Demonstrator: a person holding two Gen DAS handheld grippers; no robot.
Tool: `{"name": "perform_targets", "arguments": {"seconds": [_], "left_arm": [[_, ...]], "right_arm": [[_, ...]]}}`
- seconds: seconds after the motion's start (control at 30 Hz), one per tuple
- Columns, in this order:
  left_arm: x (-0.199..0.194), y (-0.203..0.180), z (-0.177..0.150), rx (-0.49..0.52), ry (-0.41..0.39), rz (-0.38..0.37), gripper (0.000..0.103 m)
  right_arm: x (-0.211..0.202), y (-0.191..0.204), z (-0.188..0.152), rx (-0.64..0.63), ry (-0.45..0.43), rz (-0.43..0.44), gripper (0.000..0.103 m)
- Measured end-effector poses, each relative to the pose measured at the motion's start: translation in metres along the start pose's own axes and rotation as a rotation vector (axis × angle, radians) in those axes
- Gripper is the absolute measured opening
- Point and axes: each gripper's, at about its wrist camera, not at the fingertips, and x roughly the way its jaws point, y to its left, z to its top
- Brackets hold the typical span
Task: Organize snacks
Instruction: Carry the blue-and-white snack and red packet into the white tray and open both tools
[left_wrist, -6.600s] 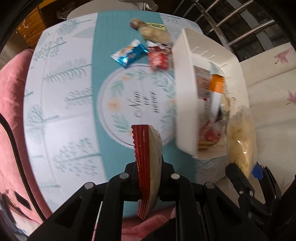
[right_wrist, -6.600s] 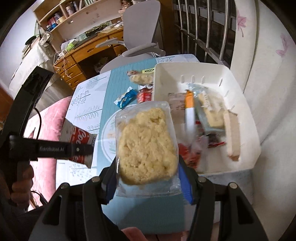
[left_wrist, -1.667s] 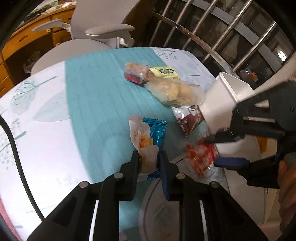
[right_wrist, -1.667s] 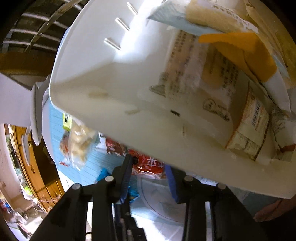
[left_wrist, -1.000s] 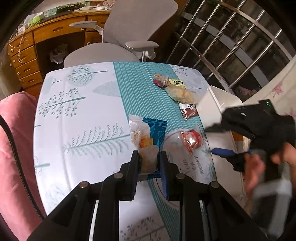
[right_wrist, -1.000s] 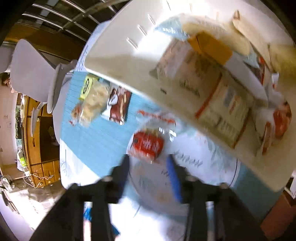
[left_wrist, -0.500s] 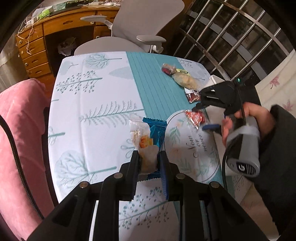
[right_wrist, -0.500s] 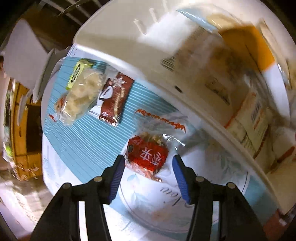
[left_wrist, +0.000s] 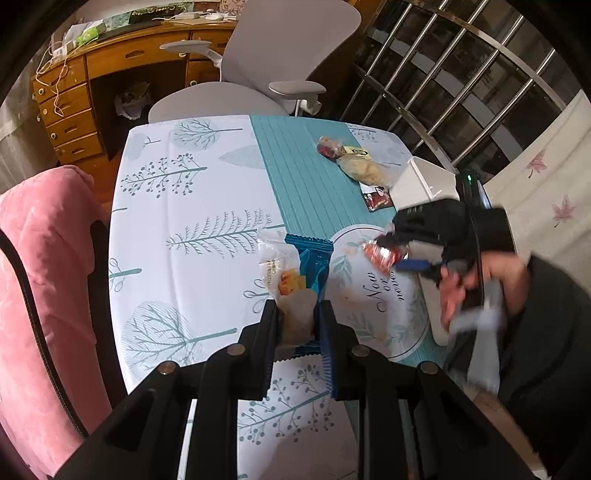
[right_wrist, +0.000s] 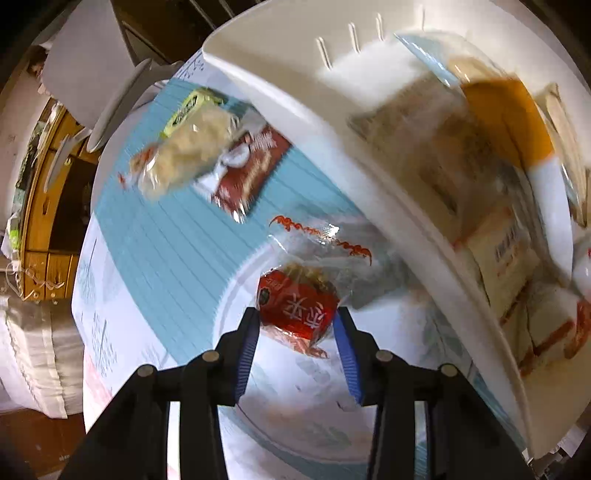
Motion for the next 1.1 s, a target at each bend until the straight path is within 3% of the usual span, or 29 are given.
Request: {"name": "perform_targets", "arguments": {"seconds": [0.3, 0.47, 0.57, 0.7, 1.1], "left_arm": [[-0.007, -0.024, -0.009, 0.010, 0.014, -0.006, 0.020], [-0.015, -0.047, -0.013, 0.021, -0.007, -0.021, 0.020], [-0.021, -0.064, -0.015, 0.000, -0.035, -0.031, 0.020], [-0.025, -0.094, -0.015, -0.018, -0.058, -0.040, 0.020], [-0.018, -0.214, -0.004, 0.087, -0.131, -0.092, 0.020]], "right_arm": [[-0.030, -0.022, -0.057, -0.199, 0.083, 0.128, 0.041], [-0.060, -0.037, -0.074, -0.330, 0.107, 0.248, 0.041], [-0.079, -0.051, -0.075, -0.388, 0.104, 0.310, 0.041], [-0.115, -0.065, -0.067, -0.510, 0.027, 0.344, 0.041], [-0.186, -0.130, -0.025, -0.657, -0.088, 0.412, 0.041]]}}
